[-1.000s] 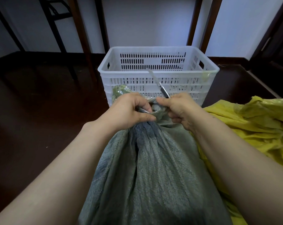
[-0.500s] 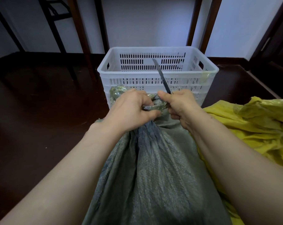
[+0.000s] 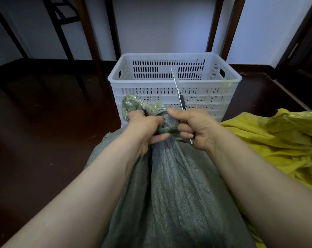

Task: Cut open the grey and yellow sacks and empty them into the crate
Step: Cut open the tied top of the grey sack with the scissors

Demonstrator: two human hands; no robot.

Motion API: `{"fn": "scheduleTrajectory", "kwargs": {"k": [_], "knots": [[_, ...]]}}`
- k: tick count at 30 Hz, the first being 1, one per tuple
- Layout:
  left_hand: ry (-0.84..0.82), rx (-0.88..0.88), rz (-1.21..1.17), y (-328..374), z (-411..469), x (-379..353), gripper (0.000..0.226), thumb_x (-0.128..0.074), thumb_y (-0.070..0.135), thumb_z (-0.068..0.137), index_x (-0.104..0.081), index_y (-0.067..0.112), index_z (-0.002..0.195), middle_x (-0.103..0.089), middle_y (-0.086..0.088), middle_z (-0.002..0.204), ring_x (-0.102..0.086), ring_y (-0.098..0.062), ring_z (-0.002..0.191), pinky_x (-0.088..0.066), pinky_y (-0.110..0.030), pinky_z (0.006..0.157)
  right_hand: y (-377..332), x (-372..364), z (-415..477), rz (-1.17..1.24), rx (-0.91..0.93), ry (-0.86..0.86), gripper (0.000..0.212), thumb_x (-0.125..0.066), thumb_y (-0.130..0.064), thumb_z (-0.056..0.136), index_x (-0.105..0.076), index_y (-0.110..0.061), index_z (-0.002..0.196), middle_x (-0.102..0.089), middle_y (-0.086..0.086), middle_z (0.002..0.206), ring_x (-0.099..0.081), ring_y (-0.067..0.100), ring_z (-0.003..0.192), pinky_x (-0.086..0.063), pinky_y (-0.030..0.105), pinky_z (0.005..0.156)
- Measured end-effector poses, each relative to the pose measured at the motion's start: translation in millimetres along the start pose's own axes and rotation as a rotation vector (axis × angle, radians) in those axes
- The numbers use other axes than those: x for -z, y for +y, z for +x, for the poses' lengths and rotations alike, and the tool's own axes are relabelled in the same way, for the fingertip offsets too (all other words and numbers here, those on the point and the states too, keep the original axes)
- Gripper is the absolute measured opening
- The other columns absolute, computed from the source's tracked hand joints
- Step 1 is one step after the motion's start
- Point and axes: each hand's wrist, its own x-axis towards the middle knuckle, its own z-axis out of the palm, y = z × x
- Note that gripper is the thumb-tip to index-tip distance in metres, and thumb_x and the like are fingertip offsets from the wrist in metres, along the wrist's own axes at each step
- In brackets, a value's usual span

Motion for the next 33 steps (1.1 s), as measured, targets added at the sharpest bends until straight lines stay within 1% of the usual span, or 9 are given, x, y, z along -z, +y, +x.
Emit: {"fn": "scheduleTrajectory", "kwargs": {"k": [3, 6, 10, 15, 20, 24, 27, 30, 33], "knots": [[0.063, -0.129, 0.038, -7.2, 0.7, -1.3, 0.031, -0.055, -0.009, 0.086, -0.046, 0.008, 0.11, -0.059, -0.014, 0.106, -0.065, -0.021, 0.074, -0.058, -0.027, 0.051, -5.7, -0.7, -2.7, -0.087, 0.011, 0.055, 0.02, -0.067, -0.009, 0.079, -0.051, -0.011, 0.067, -0.044, -0.004, 0.049, -0.022, 0.002, 0.027, -0.016, 0.012, 0.027], [0.168, -0.341, 0.447, -12.3, 3.1, 2.2, 0.041, -0.066, 0.002, 0.08, -0.052, 0.012, 0.117, -0.06, -0.01, 0.111, -0.064, -0.022, 0.078, -0.057, -0.039, 0.07, -11.8, -5.3, -8.4, -0.338, 0.125, 0.169, 0.025, -0.074, -0.024, 0.075, -0.052, -0.014, 0.066, -0.041, -0.009, 0.04, -0.025, 0.003, 0.026, -0.02, 0.011, 0.03], [0.231, -0.554, 0.73, -12.6, -3.5, 2.9, 0.044, -0.07, 0.018, 0.074, -0.058, 0.021, 0.117, -0.059, 0.007, 0.085, -0.056, -0.011, 0.069, -0.039, -0.024, 0.053, -10.4, -10.1, -11.4, -0.357, 0.216, 0.175, 0.021, -0.076, -0.014, 0.077, -0.057, -0.006, 0.077, -0.041, -0.011, 0.027, -0.033, 0.0, 0.02, -0.024, 0.009, 0.027], [0.236, -0.653, 0.852, -13.4, -4.9, 3.3, 0.04, -0.066, 0.026, 0.076, -0.055, 0.025, 0.114, -0.046, 0.005, 0.104, -0.044, -0.012, 0.09, -0.034, -0.026, 0.073, -10.4, -6.5, -1.6, -0.264, 0.218, 0.233, 0.015, -0.073, -0.01, 0.08, -0.06, -0.004, 0.086, -0.045, -0.01, 0.031, -0.027, 0.0, 0.024, -0.021, 0.012, 0.029], [-0.127, -0.294, 0.144, -3.8, -13.4, -3.4, 0.031, -0.061, 0.038, 0.086, -0.059, 0.015, 0.107, -0.067, -0.001, 0.097, -0.068, -0.004, 0.076, -0.058, -0.034, 0.066, -12.6, -2.4, -0.2, -0.215, 0.231, 0.153, 0.014, -0.067, -0.013, 0.086, -0.058, -0.008, 0.076, -0.043, -0.008, 0.032, -0.028, 0.001, 0.024, -0.021, 0.011, 0.029], [-0.139, -0.153, -0.182, 2.1, -14.2, -4.1, 0.036, -0.052, 0.05, 0.091, -0.067, 0.017, 0.093, -0.074, 0.006, 0.074, -0.071, -0.006, 0.068, -0.059, -0.027, 0.063, -10.7, -1.4, -0.3, -0.201, 0.216, 0.131, 0.014, -0.067, -0.013, 0.086, -0.058, -0.006, 0.077, -0.044, -0.007, 0.034, -0.03, 0.002, 0.024, -0.022, 0.01, 0.029], [-0.127, -0.081, -0.164, 5.0, -19.4, -6.8, 0.04, -0.057, 0.054, 0.086, -0.067, 0.016, 0.092, -0.073, 0.005, 0.066, -0.07, -0.01, 0.062, -0.053, -0.021, 0.05, -8.6, -3.9, 0.3, -0.197, 0.217, 0.137, 0.012, -0.067, -0.012, 0.086, -0.059, -0.006, 0.079, -0.045, -0.008, 0.034, -0.03, 0.001, 0.024, -0.023, 0.011, 0.029], [-0.087, 0.089, -0.229, 9.9, -19.1, -7.8, 0.06, -0.039, 0.075, 0.082, -0.066, 0.021, 0.084, -0.069, 0.002, 0.056, -0.063, -0.02, 0.073, -0.047, -0.031, 0.067, -8.9, -5.2, 1.4, -0.195, 0.233, 0.151, 0.012, -0.067, -0.012, 0.085, -0.059, -0.007, 0.078, -0.046, -0.008, 0.036, -0.029, 0.001, 0.025, -0.022, 0.012, 0.029], [-0.09, 0.114, -0.072, 10.7, -19.8, -9.0, 0.041, -0.052, 0.062, 0.085, -0.063, 0.023, 0.08, -0.063, 0.007, 0.046, -0.057, -0.012, 0.062, -0.04, -0.024, 0.06, -9.7, -6.7, -0.4, -0.192, 0.239, 0.154, 0.009, -0.067, -0.011, 0.084, -0.061, -0.004, 0.083, -0.05, -0.007, 0.037, -0.034, 0.001, 0.025, -0.025, 0.012, 0.028]]}}
